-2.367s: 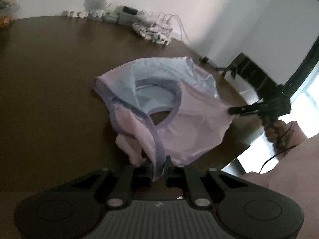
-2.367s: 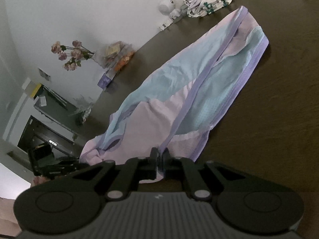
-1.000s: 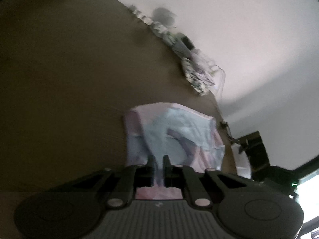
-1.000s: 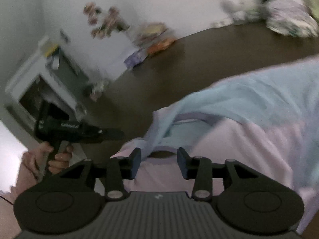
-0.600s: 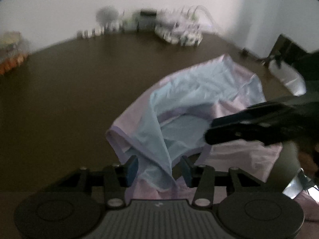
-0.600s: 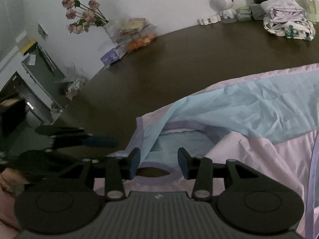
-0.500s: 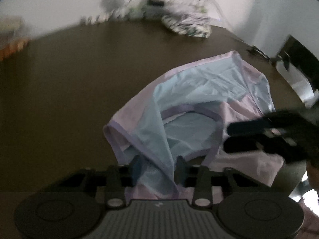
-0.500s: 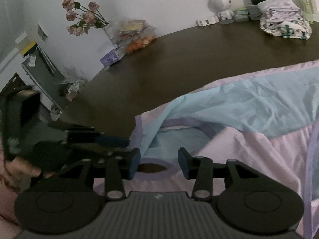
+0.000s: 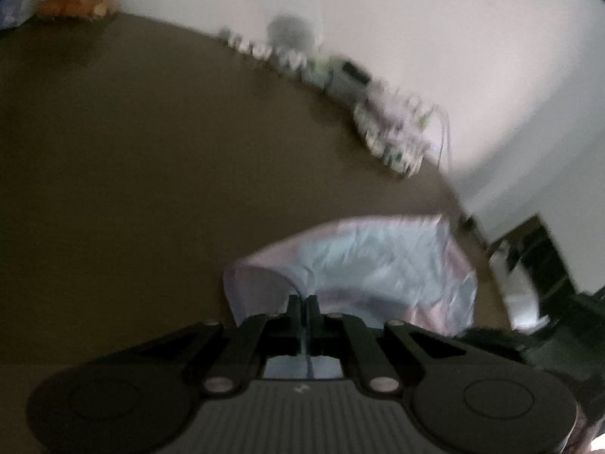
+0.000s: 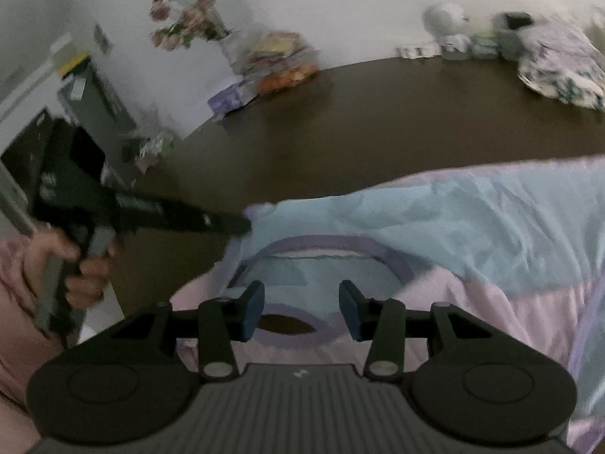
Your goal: Fold clothes
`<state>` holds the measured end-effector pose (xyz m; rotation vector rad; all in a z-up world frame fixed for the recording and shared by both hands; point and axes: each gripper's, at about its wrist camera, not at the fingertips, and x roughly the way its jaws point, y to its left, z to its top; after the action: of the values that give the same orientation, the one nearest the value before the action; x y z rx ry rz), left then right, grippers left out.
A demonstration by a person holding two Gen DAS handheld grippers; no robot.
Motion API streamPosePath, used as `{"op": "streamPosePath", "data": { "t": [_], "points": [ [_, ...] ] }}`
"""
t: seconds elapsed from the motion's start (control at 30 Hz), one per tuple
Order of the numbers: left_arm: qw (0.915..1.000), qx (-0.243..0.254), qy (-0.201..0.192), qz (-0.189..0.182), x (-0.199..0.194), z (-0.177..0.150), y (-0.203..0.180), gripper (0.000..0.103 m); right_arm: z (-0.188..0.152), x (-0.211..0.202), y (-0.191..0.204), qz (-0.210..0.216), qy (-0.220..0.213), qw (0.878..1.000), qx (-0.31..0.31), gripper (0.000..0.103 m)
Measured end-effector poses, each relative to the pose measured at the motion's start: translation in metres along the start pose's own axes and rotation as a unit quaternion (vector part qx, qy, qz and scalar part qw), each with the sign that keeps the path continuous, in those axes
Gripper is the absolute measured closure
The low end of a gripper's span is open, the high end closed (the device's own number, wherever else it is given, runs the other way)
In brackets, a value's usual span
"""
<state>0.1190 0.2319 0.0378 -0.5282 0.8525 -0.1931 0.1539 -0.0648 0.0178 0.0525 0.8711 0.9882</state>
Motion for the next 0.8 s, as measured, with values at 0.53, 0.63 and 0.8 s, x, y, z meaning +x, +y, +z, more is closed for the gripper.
{"op": "streamPosePath", "data": {
  "t": [0.53, 0.63, 0.8],
  "points": [
    [0.9944, -0.056, -0.015, -0.088, -0.014, 0.012, 0.024, 0.102, 0.019, 0.077, 0.062, -0.017, 0.04, 0.995, -0.093, 0.058],
    [0.9956, -0.052, -0.016, -0.076, -0.013, 0.012, 0.028, 0.102, 0.02, 0.077, 0.044, -0.018, 0.042, 0.998, -0.046, 0.058],
    [0.9973, -0.046, -0.017, -0.055, -0.011, 0.011, 0.035, 0.102, 0.018, 0.068, 0.023, -0.016, 0.036, 0.999, 0.0, 0.058]
  ]
}}
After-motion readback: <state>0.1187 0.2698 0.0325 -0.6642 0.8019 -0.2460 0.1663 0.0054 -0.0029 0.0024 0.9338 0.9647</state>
